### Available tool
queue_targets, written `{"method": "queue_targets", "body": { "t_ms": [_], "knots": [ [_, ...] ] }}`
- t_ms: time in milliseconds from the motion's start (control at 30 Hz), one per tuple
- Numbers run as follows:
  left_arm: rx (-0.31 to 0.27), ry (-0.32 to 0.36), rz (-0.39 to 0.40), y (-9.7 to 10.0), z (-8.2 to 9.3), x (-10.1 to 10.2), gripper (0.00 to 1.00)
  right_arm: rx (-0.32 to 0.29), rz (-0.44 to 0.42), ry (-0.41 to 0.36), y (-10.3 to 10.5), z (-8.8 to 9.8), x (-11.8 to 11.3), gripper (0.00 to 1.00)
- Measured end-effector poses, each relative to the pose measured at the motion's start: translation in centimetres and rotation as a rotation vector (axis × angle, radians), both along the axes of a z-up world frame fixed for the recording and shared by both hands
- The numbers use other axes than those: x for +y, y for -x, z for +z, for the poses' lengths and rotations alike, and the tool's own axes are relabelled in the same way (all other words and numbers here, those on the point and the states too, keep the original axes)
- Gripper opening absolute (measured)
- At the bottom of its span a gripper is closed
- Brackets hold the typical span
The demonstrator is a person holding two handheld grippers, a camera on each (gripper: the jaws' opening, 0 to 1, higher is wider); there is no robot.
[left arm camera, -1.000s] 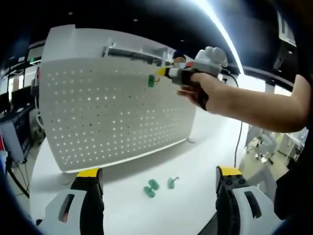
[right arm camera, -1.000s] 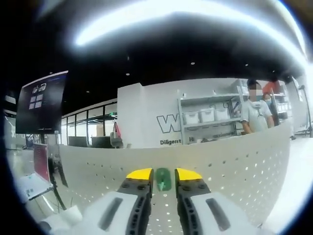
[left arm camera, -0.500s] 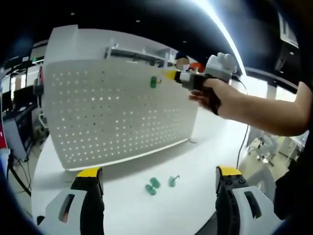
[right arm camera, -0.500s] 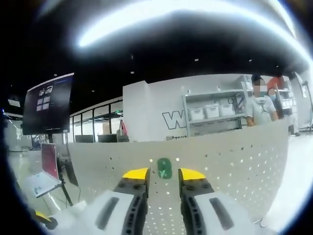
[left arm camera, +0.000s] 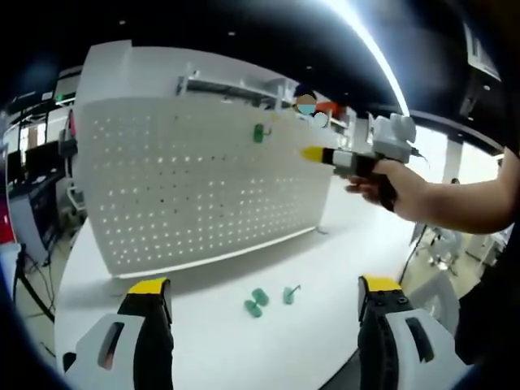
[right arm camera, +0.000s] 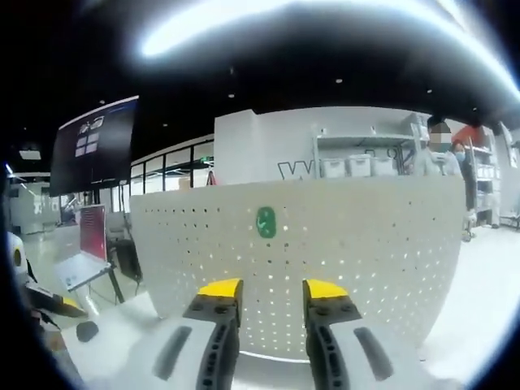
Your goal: Insert the hook assembly into the mounting plate slot until the hook locks in place.
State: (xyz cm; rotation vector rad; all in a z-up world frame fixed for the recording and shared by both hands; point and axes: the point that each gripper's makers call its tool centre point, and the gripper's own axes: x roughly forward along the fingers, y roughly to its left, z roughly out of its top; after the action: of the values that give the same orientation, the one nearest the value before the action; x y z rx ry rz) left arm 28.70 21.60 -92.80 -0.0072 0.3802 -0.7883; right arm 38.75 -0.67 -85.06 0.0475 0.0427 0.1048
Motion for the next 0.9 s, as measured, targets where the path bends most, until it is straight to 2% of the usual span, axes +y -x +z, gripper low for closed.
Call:
{"method": "queue_targets", "body": {
  "t_ms": [300,400,533,667,900],
  "knots": [
    [0.028,-0.015,0.002,0.5,-1.0,0.0,0.96,0.097,0.078,0.043,3.6,-4.4,1.0,0.28],
    [0.034,-0.018,0.001,0.6,-1.3,0.0,0.96,0.125,0.143,0.17,4.8,-6.3,1.8,0.28],
    [0.044,-0.022,0.003,0.7,-1.6,0.0,0.95,0.171,0.217,0.224,6.4,-8.5,2.9,0.28],
    [0.056,-0.024,0.004,0.8,-2.0,0.1,0.94,0.209,0.229,0.203,7.6,-10.1,3.0,0.28],
    [0.091,-0.051,-0.004,1.1,-3.0,0.2,0.94,0.27,0.267,0.219,8.6,-12.7,3.3,0.27]
  ]
}}
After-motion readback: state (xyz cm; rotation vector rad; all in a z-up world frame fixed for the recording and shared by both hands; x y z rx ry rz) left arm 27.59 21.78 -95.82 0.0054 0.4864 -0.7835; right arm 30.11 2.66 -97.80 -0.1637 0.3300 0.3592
